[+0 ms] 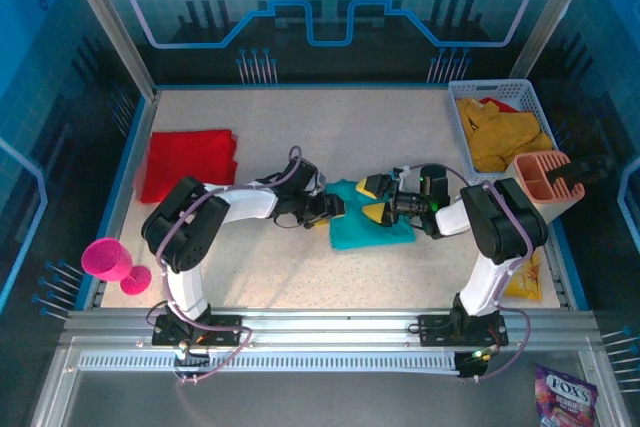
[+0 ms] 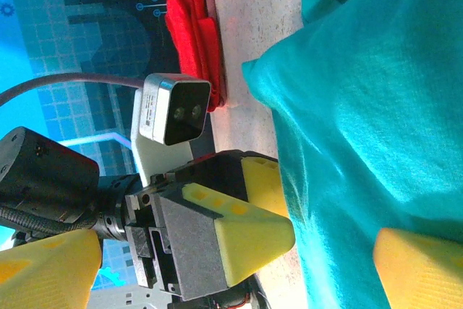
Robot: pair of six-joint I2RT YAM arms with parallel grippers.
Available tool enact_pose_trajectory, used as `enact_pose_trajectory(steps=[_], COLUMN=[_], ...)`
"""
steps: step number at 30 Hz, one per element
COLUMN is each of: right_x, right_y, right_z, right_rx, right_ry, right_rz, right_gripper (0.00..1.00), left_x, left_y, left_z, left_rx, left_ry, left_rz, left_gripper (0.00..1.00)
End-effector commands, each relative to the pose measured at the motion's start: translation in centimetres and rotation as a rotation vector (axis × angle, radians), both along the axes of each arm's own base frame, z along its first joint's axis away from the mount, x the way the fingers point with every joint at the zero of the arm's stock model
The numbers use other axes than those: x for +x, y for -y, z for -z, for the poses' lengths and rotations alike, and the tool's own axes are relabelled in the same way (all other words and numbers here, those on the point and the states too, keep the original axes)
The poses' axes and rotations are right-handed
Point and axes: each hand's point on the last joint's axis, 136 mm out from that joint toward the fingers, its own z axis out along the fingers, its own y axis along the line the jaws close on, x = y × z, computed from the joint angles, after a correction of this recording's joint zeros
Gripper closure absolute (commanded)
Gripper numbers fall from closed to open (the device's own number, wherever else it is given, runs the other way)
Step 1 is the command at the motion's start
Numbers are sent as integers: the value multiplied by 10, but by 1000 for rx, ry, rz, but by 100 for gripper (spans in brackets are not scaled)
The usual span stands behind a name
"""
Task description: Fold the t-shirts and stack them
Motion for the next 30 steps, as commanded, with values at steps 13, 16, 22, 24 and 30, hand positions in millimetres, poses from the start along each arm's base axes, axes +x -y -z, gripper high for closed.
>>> enact_pose_trajectory(steps=[13, 16, 22, 24, 30], right_x=[-16, -15, -15, -15, -14], right_y=[7, 7, 7, 8, 8], right_z=[37, 36, 34, 34, 30], right_rx=[4, 5, 6, -2, -8], right_ry=[-181, -181, -178, -179, -174], right_rz=[27, 27, 28, 29, 34], right_gripper=[2, 2, 2, 2, 2], left_x=[7, 11, 14, 14, 10], left_y=[48, 56, 60, 58, 46], left_z=[-5, -10, -3, 2, 12], left_rx=[-108, -165, -175, -156, -94], left_ry=[98, 116, 120, 117, 109], left_rz=[86, 92, 96, 92, 73], left_gripper=[42, 42, 44, 48, 65])
